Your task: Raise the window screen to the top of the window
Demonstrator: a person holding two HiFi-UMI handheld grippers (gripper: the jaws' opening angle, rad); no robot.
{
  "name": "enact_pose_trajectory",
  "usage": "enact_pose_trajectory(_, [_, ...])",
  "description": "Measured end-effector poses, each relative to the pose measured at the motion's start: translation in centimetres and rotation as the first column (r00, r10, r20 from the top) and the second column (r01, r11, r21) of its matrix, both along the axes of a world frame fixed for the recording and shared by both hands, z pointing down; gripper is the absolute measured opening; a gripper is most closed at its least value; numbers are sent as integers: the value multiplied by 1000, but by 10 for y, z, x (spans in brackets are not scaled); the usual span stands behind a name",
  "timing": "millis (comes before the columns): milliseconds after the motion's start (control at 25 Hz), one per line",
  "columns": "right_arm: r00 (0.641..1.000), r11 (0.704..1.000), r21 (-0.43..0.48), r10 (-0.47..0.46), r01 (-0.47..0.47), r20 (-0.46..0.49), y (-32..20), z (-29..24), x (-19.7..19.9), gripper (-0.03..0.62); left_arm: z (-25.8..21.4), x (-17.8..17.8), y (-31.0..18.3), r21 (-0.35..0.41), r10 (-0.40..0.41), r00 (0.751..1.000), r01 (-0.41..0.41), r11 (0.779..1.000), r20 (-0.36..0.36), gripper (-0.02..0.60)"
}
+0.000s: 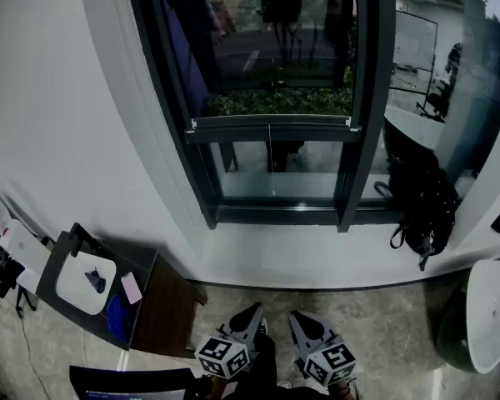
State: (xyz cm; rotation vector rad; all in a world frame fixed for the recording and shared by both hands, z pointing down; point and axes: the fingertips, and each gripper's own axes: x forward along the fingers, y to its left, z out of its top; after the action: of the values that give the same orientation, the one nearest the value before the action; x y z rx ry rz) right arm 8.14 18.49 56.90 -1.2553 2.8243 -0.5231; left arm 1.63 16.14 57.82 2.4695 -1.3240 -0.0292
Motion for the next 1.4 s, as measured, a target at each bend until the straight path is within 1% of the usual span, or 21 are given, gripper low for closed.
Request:
enact_pose_trajectory(120, [1000,1000,-10,-1,1,-7,-45,6,-9,10,2,-13,-47,6,0,1000,0,1000,5,1])
enact_pose_trajectory(320, [1000,1000,-15,4,-4,-21,-139,3,-39,11,-6,-42,-140,24,38,999,-39,999,31,2])
enact_pose_trajectory(480, [999,1000,7,13,-12,-41,-216,-8,-65,11,-23,-65,-217,41,66,997,-67,997,25,0])
enact_pose_trajectory(600, [997,999,32,44,-42,-68,-268,-13,-75,11,-29,-78,-270,59,84,996,-86,995,33,1])
enact_pose_trajectory(760, [995,996,31,81,-79,-64,-319,-19,-80,11,-34,-91,-325,71,86,996,-88,994,36,2])
enact_pose_trajectory(960, [992,996,8,91,-91,-88,-360,-22,-73,11,-32,-93,-369,53,80,997,-81,995,18,0])
enact_pose_trajectory(1160, [993,996,51,72,-68,-91,-412,-34,-55,11,-37,-88,-418,58,51,998,-53,997,26,2])
enact_pose_trajectory(1240, [993,997,56,62,-56,-103,-436,-38,-42,11,-45,-82,-442,68,48,997,-51,996,52,2])
enact_pose_trajectory(1280, [992,997,65,53,-46,-112,-449,-42,-36,11,-50,-80,-455,78,47,996,-53,996,82,2])
enact_pose_trajectory(1320, [991,997,78,40,-30,-127,-462,-46,-31,11,-55,-78,-469,92,42,992,-54,994,120,2])
enact_pose_trajectory(1400, [983,994,110,9,11,-186,-487,-54,-22,11,-65,-80,-497,131,22,978,-51,990,208,2])
